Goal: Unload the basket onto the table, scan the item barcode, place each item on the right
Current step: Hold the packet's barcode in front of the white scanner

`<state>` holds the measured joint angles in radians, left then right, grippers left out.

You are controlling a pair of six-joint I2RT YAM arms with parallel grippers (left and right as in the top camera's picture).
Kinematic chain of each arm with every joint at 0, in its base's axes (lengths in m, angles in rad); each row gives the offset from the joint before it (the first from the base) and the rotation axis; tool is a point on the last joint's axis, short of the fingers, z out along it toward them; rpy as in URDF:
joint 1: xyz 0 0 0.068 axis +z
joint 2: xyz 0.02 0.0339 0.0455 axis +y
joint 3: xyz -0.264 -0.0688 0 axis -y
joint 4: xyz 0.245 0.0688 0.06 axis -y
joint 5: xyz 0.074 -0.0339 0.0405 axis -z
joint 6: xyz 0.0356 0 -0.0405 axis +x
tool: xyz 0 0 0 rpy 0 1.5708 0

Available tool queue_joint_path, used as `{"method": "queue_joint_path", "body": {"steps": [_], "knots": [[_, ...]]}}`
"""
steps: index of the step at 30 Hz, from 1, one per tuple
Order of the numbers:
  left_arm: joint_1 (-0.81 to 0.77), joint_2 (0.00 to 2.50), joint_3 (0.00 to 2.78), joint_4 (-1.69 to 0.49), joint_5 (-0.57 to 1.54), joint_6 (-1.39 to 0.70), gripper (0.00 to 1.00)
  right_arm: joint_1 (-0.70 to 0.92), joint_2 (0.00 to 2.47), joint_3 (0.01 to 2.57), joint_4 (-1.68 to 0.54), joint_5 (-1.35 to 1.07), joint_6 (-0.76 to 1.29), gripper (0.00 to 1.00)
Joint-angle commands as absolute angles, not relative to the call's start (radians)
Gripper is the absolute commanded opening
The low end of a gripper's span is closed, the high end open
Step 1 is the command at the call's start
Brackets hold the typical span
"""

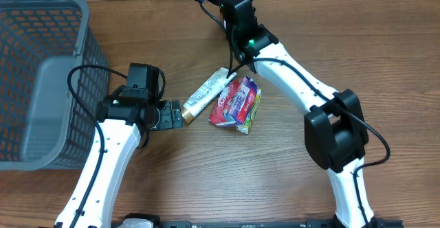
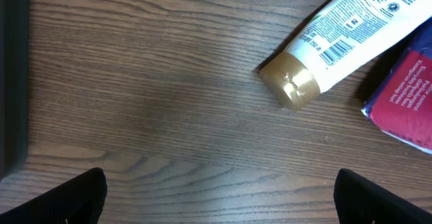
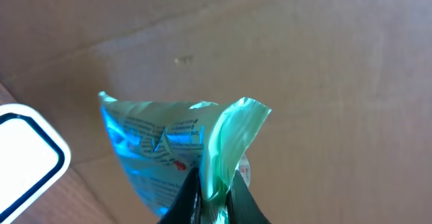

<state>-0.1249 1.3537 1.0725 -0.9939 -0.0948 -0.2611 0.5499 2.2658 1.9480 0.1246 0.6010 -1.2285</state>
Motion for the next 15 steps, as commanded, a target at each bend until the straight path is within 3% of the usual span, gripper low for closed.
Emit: {"method": "queue_joint_path", "body": {"steps": [1,9,15], "knots": [[-0.131,1.361,1.068,-0.99,-0.104,-0.277,1.0,0.524,2.302,1.964,0.168,0.535,-1.287,0.04],[-0.131,1.361,1.068,-0.99,-0.104,-0.277,1.0,0.487,2.36,1.963,0.206,0.495,-1.282,0.04],[-0.131,1.361,1.068,-0.99,-0.104,-0.277,1.0,0.48,2.383,1.963,0.193,0.487,-1.14,0.04]]}}
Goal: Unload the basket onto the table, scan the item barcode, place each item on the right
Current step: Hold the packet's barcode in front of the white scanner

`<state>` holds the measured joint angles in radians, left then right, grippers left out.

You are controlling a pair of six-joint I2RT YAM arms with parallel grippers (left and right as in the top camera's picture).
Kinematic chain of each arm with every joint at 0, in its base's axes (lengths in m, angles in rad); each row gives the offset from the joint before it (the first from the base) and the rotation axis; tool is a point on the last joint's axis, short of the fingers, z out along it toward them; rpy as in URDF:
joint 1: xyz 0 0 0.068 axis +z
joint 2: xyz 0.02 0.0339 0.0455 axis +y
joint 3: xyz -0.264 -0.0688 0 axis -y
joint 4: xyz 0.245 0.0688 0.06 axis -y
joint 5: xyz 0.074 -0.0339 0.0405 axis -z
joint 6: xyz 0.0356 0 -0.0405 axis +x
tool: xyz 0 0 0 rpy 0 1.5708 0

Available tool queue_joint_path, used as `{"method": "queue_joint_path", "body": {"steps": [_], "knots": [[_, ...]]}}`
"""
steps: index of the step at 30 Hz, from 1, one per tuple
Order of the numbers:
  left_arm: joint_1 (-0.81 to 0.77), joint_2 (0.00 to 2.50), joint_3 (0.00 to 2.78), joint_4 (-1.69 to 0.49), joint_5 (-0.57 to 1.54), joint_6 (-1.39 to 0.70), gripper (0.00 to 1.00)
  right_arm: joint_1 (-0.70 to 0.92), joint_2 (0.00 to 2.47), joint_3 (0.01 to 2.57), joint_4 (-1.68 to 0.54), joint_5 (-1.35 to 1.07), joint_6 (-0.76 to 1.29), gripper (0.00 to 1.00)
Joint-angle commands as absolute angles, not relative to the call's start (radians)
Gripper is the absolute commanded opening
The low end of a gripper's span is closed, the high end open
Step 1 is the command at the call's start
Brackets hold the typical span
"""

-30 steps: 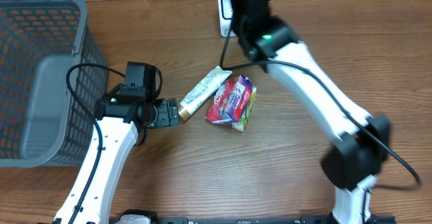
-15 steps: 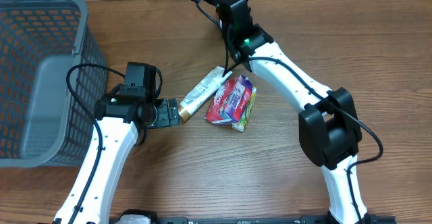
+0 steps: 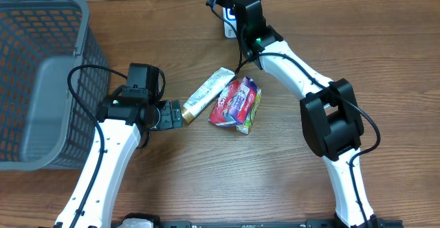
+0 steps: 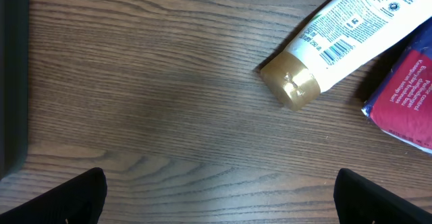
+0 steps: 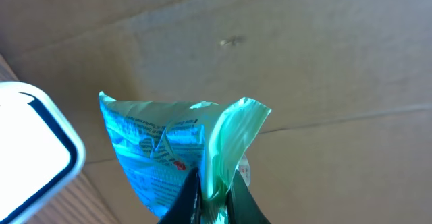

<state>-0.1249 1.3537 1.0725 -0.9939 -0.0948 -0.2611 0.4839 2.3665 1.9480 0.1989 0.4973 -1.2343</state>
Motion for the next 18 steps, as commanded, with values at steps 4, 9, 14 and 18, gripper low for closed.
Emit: {"method": "queue_joint_path", "body": {"steps": [4,9,14,18], "knots": [[-0.131,1.361,1.068,-0.99,-0.104,-0.277,1.0,0.489,2.383,1.962,0.173,0.484,-1.121,0.04],[-0.131,1.361,1.068,-0.99,-0.104,-0.277,1.0,0.489,2.383,1.942,0.169,0.475,-1.121,0.04],[-0.131,1.361,1.068,-0.99,-0.104,-0.277,1.0,0.489,2.383,1.941,0.137,0.47,-1.122,0.04],[-0.131,1.361,1.068,-0.99,-0.104,-0.277,0.99,0.499,2.383,1.941,0.133,0.514,-1.123,0.04]]}}
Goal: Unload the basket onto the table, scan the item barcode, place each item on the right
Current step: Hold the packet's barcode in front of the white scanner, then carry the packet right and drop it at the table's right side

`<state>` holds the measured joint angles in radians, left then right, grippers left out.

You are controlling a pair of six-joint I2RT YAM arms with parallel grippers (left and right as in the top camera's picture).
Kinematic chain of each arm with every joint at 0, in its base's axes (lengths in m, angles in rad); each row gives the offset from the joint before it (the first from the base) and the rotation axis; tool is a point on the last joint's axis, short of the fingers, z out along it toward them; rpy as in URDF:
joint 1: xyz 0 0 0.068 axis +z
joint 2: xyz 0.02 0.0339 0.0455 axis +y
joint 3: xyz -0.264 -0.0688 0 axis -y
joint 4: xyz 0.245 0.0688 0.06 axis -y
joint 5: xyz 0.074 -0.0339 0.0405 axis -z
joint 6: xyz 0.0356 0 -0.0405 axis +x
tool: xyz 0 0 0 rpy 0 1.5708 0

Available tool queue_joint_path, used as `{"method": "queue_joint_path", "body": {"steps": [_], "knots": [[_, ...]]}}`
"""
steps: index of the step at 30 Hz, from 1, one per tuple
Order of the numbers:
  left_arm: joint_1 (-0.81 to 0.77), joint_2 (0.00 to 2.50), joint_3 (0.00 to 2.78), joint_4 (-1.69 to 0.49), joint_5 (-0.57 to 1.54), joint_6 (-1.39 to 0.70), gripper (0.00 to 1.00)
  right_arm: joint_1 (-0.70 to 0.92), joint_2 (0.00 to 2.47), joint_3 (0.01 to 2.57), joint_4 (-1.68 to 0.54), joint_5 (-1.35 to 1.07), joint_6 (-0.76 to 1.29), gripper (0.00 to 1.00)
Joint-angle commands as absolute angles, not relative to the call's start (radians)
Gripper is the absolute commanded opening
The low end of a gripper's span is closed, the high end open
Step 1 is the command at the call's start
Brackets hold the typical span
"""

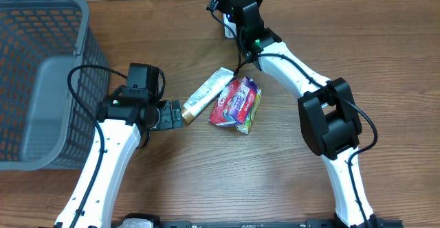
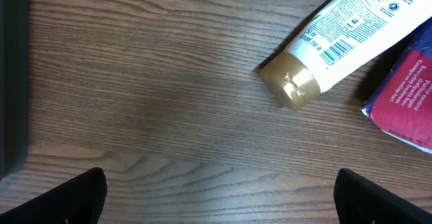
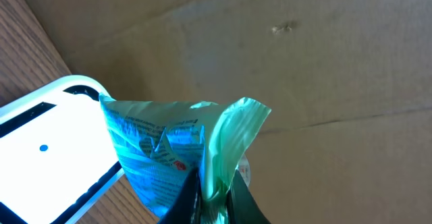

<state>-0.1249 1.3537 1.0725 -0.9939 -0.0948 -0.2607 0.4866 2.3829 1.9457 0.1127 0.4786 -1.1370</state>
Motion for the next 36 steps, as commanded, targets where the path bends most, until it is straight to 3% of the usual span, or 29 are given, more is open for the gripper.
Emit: {"method": "queue_joint_path", "body": {"steps": [1,6,11,14,18,24,29,36], "knots": [[-0.131,1.361,1.068,-0.99,-0.104,-0.277,1.0,0.505,2.379,1.941,0.138,0.529,-1.124,0.04],[-0.131,1.361,1.068,-0.99,-0.104,-0.277,1.0,0.565,2.296,1.941,0.053,0.567,-1.098,0.04],[-0.131,1.361,1.068,-0.99,-0.104,-0.277,1.0,0.573,2.078,1.941,-0.285,0.492,-0.752,0.04],[-0.131,1.361,1.068,-0.99,-0.104,-0.277,1.0,0.517,1.901,1.941,-0.546,0.231,-0.518,0.04],[-0.131,1.361,1.068,-0.99,-0.104,-0.277,0.99,0.393,1.707,1.941,-0.824,0.001,-0.173,0.04],[-0.131,1.361,1.068,-0.99,-0.104,-0.277,0.99,0.054,1.607,1.924,-1.315,-0.002,0.364,0.04],[-0.131,1.361,1.068,-0.99,-0.104,-0.277,1.0,-0.094,1.622,1.712,-1.269,-0.003,0.452,0.04],[-0.131,1.361,1.068,-0.99,-0.104,-0.277,1.0,-0.252,1.631,1.303,-0.889,-0.155,0.501,0.04]]}}
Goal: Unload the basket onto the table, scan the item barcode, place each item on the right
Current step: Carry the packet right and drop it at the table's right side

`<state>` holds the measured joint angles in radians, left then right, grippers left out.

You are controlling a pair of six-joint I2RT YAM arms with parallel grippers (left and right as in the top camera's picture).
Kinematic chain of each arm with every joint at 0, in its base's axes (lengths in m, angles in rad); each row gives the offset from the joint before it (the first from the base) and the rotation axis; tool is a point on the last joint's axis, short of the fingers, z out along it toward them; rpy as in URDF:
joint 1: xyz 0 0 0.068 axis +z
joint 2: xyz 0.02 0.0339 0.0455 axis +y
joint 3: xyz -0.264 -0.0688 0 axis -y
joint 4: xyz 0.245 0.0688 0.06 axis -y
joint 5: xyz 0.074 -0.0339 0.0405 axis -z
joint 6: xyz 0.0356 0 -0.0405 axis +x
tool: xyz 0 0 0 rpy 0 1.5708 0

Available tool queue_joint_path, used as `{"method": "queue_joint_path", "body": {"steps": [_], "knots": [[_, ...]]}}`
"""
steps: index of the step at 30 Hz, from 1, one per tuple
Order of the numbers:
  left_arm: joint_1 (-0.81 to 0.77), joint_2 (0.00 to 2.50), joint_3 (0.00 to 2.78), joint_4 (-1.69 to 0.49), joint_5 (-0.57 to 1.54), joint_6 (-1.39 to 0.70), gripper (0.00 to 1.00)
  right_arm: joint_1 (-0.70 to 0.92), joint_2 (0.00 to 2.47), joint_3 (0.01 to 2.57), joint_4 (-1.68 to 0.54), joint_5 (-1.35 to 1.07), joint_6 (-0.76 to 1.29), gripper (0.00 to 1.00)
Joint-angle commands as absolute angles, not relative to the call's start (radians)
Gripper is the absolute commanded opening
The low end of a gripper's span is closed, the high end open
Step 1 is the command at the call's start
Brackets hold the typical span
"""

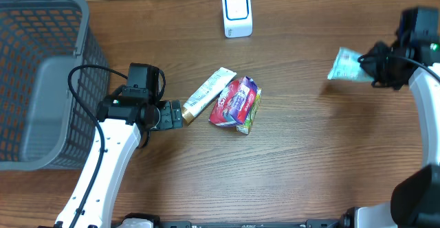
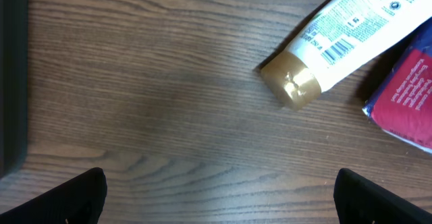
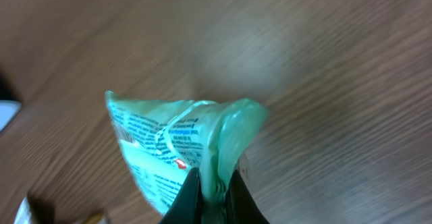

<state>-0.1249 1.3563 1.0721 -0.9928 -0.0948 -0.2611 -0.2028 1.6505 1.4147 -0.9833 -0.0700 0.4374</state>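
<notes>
A pale green packet (image 1: 346,66) hangs over the table's right side, and my right gripper (image 3: 211,191) is shut on its crimped edge; printed text shows on the packet (image 3: 162,150). The white barcode scanner (image 1: 237,14) stands at the far middle of the table. My left gripper (image 2: 219,190) is open low over bare wood, its fingers (image 2: 74,197) wide apart. Just beyond it lies a white tube with a gold cap (image 2: 291,89), barcode facing up, also in the overhead view (image 1: 206,95).
A red and purple pouch (image 1: 232,103) lies on a green box (image 1: 249,118) mid-table, touching the tube. A grey mesh basket (image 1: 41,77) fills the left side. A brown cardboard wall runs along the far edge.
My right arm has moved from in front of the scanner at the far middle to the right side of the table, still holding the green packet. The left arm has not moved.
My right gripper held the green packet up near the cardboard wall, the scanner just entering its view. Then the scanner filled more of that view, right behind the packet. Now the packet is held over the right side of the table. The left gripper stayed open throughout.
</notes>
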Motion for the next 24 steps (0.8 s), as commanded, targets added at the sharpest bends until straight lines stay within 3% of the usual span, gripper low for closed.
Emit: {"method": "queue_joint_path", "body": {"steps": [1,8,9,11,12,13,19,24], "knots": [[-0.131,1.361,1.068,-0.99,-0.104,-0.277,1.0,-0.261,1.631,1.275,-0.865,-0.155,0.509,0.04],[-0.131,1.361,1.068,-0.99,-0.104,-0.277,1.0,-0.384,1.631,1.048,-0.723,-0.152,0.604,0.04],[-0.131,1.361,1.068,-0.99,-0.104,-0.277,0.99,-0.391,1.631,1.039,-0.72,-0.151,0.603,0.1],[-0.131,1.361,1.068,-0.99,-0.104,-0.277,1.0,-0.408,1.631,1.032,-0.72,-0.151,0.602,0.52],[-0.131,1.361,1.068,-0.99,-0.104,-0.277,1.0,-0.413,1.631,1.036,-0.725,-0.152,0.599,0.66],[-0.131,1.361,1.068,-0.99,-0.104,-0.277,1.0,-0.414,1.631,1.042,-0.732,-0.152,0.598,0.69],[-0.131,1.361,1.068,-0.99,-0.104,-0.277,0.99,-0.39,1.622,1.26,-0.96,-0.191,0.484,0.7],[-0.131,1.361,1.068,-0.99,-0.104,-0.277,1.0,-0.257,1.621,1.45,-1.121,-0.274,0.397,0.71]]}}
